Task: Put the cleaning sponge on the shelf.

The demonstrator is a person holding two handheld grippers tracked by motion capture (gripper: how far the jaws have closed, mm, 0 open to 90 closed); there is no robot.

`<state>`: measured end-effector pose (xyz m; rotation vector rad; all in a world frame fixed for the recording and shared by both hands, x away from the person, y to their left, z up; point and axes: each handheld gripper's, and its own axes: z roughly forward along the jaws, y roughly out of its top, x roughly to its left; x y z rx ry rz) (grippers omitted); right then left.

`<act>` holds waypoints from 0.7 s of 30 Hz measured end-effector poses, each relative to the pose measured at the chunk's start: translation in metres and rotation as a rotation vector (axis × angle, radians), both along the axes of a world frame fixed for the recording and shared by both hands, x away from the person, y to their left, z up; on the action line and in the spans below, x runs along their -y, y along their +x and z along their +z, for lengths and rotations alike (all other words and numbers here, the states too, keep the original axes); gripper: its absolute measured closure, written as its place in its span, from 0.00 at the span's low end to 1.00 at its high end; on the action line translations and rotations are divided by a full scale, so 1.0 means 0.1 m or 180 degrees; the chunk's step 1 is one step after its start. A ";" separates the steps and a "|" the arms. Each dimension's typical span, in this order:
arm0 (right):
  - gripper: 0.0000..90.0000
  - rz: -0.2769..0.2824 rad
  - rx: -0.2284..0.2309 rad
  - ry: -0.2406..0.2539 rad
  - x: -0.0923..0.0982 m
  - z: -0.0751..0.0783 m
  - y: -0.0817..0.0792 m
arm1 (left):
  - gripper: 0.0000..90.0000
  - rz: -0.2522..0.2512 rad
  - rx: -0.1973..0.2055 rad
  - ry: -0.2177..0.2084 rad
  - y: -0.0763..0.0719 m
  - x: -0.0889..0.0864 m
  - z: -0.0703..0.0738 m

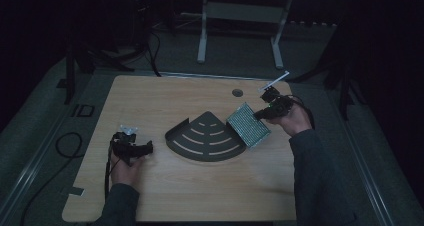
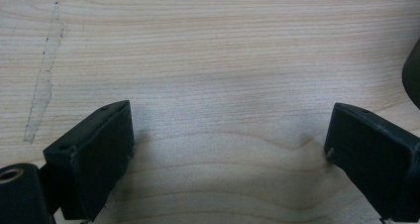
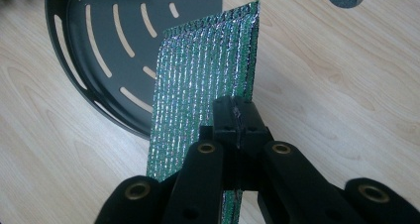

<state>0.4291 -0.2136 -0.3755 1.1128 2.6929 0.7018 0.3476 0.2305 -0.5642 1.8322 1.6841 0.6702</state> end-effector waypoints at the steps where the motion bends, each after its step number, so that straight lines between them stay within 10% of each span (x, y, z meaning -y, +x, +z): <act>1: 1.00 0.0006 0.0007 -0.0005 -0.01 0.00 0.00 | 0.06 0.0001 -0.0001 0.0000 0.00 0.00 0.00; 21: 1.00 0.0069 0.0003 -0.0010 -0.20 -0.03 0.14 | 0.06 0.0000 0.0000 0.0000 0.00 0.00 0.00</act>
